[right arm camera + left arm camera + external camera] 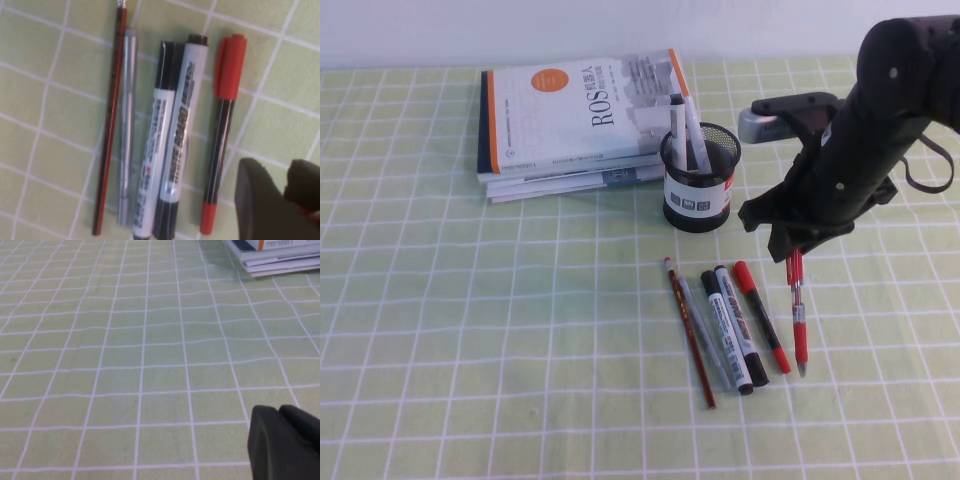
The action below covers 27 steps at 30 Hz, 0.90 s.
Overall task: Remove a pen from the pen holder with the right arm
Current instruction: 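Take a marker out of the pen holder and lay it on the table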
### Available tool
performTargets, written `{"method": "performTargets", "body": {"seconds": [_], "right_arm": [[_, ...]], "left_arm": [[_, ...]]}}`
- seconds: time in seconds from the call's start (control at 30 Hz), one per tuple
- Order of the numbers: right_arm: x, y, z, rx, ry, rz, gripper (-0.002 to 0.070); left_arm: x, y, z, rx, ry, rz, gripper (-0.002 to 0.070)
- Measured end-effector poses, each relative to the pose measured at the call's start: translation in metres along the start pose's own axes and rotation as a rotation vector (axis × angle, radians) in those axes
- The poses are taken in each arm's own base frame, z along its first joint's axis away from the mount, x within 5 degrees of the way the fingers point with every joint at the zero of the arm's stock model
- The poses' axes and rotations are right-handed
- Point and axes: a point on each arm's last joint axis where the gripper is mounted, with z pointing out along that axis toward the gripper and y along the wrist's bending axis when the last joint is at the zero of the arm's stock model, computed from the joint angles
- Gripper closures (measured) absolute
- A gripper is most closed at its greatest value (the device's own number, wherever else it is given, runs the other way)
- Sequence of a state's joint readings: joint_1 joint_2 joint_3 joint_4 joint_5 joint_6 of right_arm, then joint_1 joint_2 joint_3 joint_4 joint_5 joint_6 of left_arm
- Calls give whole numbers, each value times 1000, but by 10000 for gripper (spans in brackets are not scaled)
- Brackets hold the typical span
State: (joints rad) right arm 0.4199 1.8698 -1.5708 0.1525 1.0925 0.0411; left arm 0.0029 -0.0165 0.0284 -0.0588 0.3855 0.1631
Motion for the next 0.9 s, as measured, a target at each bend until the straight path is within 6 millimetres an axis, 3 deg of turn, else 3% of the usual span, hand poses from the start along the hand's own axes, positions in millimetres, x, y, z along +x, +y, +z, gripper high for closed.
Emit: {"method": "performTargets", "body": {"seconds": [0.5, 0.9], "right_arm": [[-18, -5, 42, -15, 50, -26, 608], [-27, -6, 55, -21, -26, -19, 630]], "left_arm": [[0, 0, 0, 0, 0, 0, 681], [0, 0, 0, 0, 0, 0, 681]]}}
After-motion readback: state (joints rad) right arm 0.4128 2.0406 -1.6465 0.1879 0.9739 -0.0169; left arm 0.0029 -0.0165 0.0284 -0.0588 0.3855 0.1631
